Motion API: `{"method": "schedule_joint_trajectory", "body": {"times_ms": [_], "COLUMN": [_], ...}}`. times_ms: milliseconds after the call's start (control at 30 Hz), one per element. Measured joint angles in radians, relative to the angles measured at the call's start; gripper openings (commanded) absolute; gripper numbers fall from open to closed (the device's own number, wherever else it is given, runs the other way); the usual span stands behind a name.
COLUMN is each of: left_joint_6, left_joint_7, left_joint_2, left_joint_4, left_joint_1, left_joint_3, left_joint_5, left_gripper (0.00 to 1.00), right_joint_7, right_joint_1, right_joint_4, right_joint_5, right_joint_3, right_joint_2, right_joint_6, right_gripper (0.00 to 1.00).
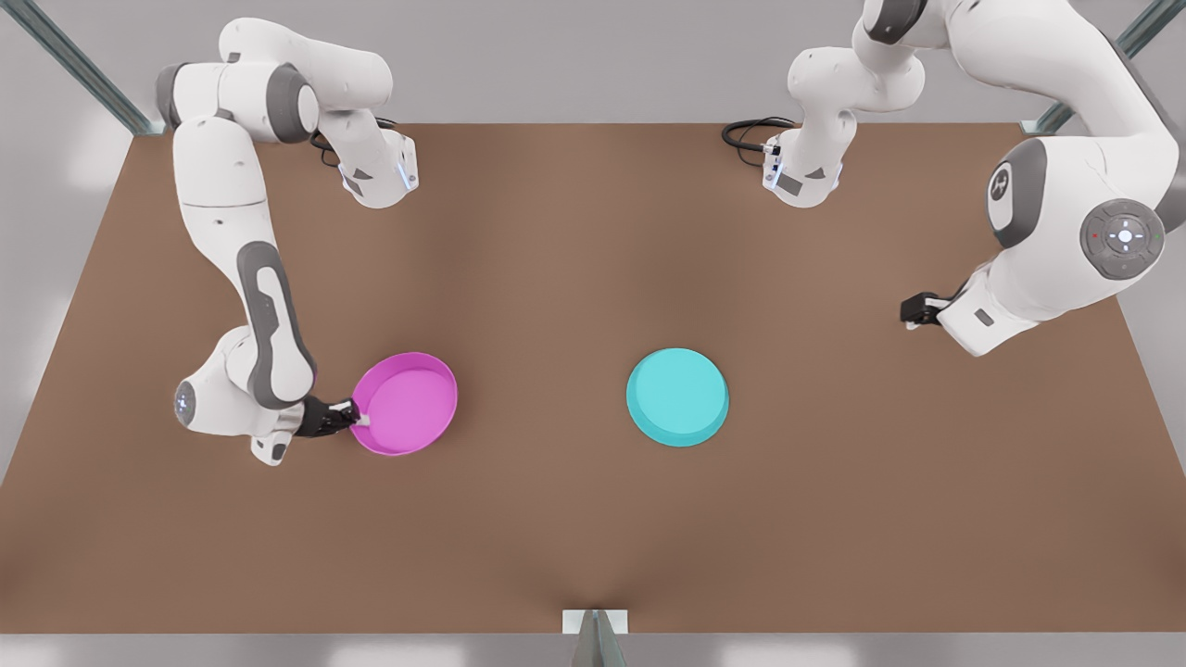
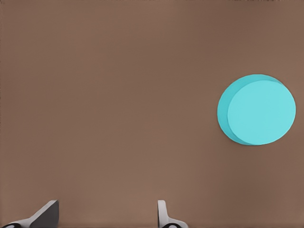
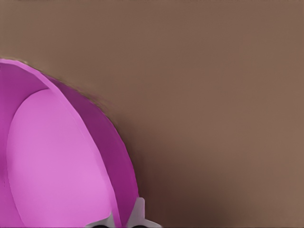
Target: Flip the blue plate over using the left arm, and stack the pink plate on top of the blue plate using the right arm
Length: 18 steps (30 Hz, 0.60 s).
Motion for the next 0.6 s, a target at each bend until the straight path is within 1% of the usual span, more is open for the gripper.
{"method": "schedule_joint_trajectory", "body": {"times_ms": [100,233,300,333,467,500,567,600], "left_joint_6": [-0.002,0.002,0.004,0.006,0.008,0.006,0.006,0.006], "left_joint_7": [0.000,0.000,0.000,0.000,0.000,0.001,0.002,0.002], "left_joint_2": [0.000,0.000,0.000,0.002,0.009,0.009,0.010,0.010], "left_joint_4": [0.000,0.000,0.000,0.000,0.000,0.000,0.000,0.000], "left_joint_1": [-0.002,0.001,0.000,0.000,0.002,0.001,0.002,0.003], "left_joint_3": [0.011,0.025,0.026,0.026,0.028,0.028,0.038,0.038], "left_joint_5": [0.000,0.000,0.000,0.004,0.019,0.022,0.024,0.025], "left_gripper": [1.00,1.00,1.00,1.00,1.00,1.00,1.00,1.00], "right_joint_7": [0.075,0.248,0.333,0.397,0.528,0.594,0.712,0.745], "right_joint_1": [0.040,0.176,0.253,0.325,0.451,0.510,0.626,0.697], "right_joint_4": [-0.030,-0.071,-0.078,-0.075,-0.058,-0.056,-0.030,-0.017], "right_joint_5": [0.037,0.050,0.062,0.088,0.143,0.159,0.189,0.237], "right_joint_3": [0.019,0.016,0.014,-0.003,-0.020,-0.022,-0.056,-0.081], "right_joint_2": [-0.046,-0.122,-0.130,-0.131,-0.125,-0.119,-0.104,-0.094], "right_joint_6": [-0.001,0.026,0.078,0.094,0.137,0.201,0.234,0.253], "right_gripper": [0.21,0.21,0.21,0.21,0.21,0.21,0.21,0.21]}}
